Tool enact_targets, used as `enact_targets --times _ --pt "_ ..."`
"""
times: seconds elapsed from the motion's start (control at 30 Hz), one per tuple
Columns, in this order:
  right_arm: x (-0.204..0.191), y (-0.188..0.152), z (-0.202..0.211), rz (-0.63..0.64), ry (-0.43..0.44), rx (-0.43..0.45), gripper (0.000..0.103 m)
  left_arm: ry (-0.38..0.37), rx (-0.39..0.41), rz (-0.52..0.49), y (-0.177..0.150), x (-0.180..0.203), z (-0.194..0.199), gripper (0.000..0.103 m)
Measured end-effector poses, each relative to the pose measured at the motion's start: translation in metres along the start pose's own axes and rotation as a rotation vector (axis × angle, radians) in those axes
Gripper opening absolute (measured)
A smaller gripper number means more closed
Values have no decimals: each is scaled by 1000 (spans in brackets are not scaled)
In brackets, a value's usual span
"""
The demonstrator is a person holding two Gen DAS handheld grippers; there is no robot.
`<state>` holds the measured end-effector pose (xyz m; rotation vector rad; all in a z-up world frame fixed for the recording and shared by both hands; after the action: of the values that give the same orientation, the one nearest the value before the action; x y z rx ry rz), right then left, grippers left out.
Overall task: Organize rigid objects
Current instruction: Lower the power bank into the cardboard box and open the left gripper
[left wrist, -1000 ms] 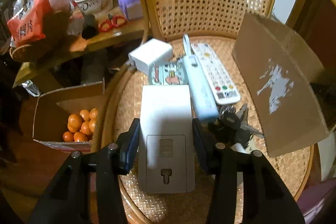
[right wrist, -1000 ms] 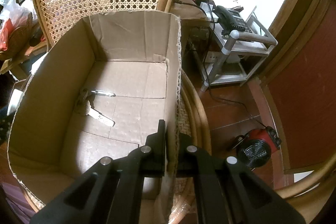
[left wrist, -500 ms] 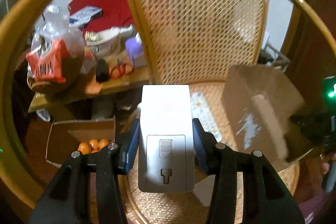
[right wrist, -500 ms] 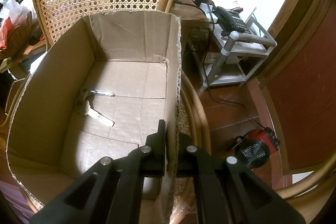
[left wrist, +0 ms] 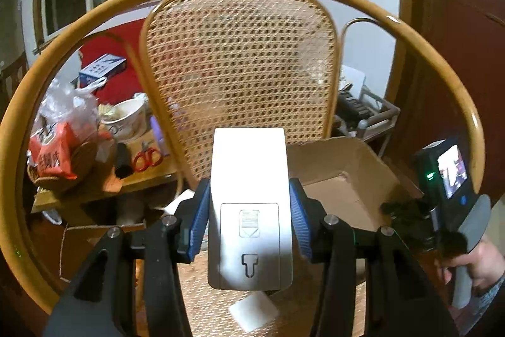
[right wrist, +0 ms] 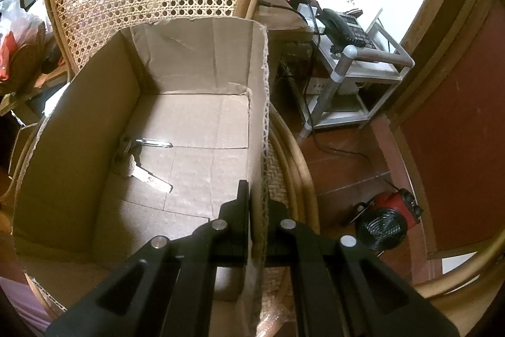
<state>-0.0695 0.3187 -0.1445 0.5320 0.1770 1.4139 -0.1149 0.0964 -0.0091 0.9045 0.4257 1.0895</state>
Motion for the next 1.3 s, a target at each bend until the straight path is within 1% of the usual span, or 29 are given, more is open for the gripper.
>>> enact_targets --times 0.13,0.2,0.27,0.4,0.5,0.6,0.7,0.8,0.83,0.93,1.03,1.2,1.3 --pt "-3 0 -1 0 -6 4 6 -29 -2 0 3 20 -8 46" --pt "-3 1 0 0 -12 4 6 -15 -9 6 3 27 -15 46" --pt "-4 1 0 4 -13 5 6 -25 -21 -3 3 35 -23 46" --pt "-4 1 0 6 -13 7 6 -91 -63 16 1 53 -38 46" --pt "-4 0 0 -10 -9 10 6 -135 -140 16 -9 65 -56 46" --pt "-6 -1 0 -4 -15 10 6 -149 -199 22 -22 72 -69 46" --pt "-7 -2 0 -1 -11 13 6 -152 -235 28 -29 78 -79 46" --pt "-7 -2 0 -3 -9 14 6 -202 -289 29 -37 88 -85 46" --pt "-7 -3 0 -2 -8 12 6 -201 -294 20 -40 89 -86 46" --pt "-8 -4 -1 4 -6 8 6 -169 -304 -19 -47 92 -90 46" --pt "-8 -4 -1 9 -6 8 6 -166 -322 -28 -53 95 -94 46" --pt "-10 -4 -2 12 -10 8 6 -132 -331 -59 -60 94 -100 46" --pt "-12 -4 -2 24 -18 7 6 -129 -345 -81 -65 92 -103 46"
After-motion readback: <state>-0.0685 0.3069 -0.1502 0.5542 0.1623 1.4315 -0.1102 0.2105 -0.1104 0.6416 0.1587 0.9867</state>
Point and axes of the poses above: each gripper's, at about its wrist camera, not at the fingertips, and z roughly against the way its jaws point, x to its right, y to its top, the point moved 7 cm from there along -z, roughly the way its jaws point, and after that the axes turned 10 degrees about z, right-handed, at the moved point
